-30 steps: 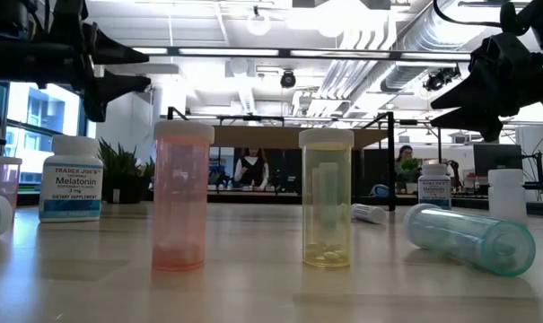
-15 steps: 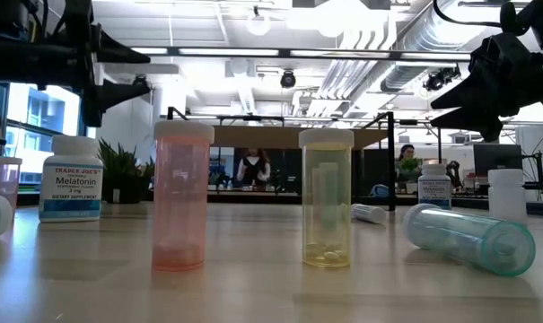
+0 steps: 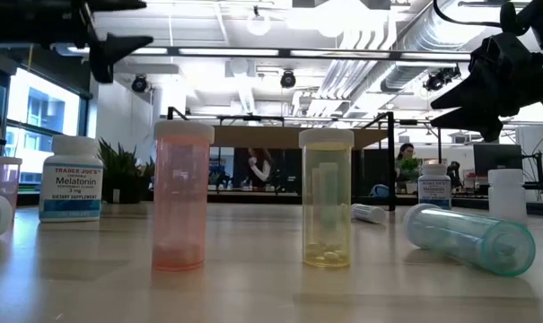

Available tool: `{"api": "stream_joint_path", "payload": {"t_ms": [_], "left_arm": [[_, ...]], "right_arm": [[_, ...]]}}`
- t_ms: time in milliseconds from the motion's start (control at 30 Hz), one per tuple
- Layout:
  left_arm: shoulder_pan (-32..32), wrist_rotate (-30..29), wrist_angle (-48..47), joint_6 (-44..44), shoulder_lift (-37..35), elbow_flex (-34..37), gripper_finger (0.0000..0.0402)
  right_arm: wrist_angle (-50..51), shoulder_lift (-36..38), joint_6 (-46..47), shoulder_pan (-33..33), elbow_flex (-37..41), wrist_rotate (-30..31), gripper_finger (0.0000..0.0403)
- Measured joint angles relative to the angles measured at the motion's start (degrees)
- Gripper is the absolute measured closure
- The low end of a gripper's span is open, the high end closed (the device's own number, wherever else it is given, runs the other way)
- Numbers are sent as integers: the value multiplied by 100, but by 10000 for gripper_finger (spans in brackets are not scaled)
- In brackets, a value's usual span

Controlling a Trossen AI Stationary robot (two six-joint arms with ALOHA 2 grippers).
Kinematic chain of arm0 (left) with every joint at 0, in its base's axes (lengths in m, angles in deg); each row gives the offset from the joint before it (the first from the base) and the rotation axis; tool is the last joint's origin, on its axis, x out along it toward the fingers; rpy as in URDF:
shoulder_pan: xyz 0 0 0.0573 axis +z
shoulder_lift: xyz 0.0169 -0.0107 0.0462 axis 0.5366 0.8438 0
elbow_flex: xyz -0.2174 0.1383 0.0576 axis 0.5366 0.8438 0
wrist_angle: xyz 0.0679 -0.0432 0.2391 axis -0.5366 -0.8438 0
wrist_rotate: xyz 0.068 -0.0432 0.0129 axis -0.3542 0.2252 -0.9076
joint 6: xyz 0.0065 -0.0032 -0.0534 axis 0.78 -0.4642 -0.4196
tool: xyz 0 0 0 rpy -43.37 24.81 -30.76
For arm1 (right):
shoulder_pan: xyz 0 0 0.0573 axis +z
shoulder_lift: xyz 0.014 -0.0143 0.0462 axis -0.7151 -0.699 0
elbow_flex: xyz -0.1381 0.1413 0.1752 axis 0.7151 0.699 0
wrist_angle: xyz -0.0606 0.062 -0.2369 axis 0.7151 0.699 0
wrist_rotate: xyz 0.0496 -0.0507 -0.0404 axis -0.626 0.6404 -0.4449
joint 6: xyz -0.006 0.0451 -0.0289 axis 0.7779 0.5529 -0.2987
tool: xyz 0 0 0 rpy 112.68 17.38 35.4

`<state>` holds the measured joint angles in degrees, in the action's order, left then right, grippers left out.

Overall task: Pick and place medicine bottles onto shelf by color
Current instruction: Put the left white blue pill bottle on the shelf

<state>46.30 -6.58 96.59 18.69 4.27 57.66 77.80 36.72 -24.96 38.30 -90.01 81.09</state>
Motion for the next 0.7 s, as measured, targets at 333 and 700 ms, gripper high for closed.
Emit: {"api": "stream_joint_path", "payload": {"t_ms": [333,700], "left_arm": [[-2,603,-3283,657,1076,-1927,145],[-579,686,-4756,2,2336,-2907,145]], "right_arm": [[0,0,0,-1,1,1,194],[0,0,1,1,0,1,194]]}}
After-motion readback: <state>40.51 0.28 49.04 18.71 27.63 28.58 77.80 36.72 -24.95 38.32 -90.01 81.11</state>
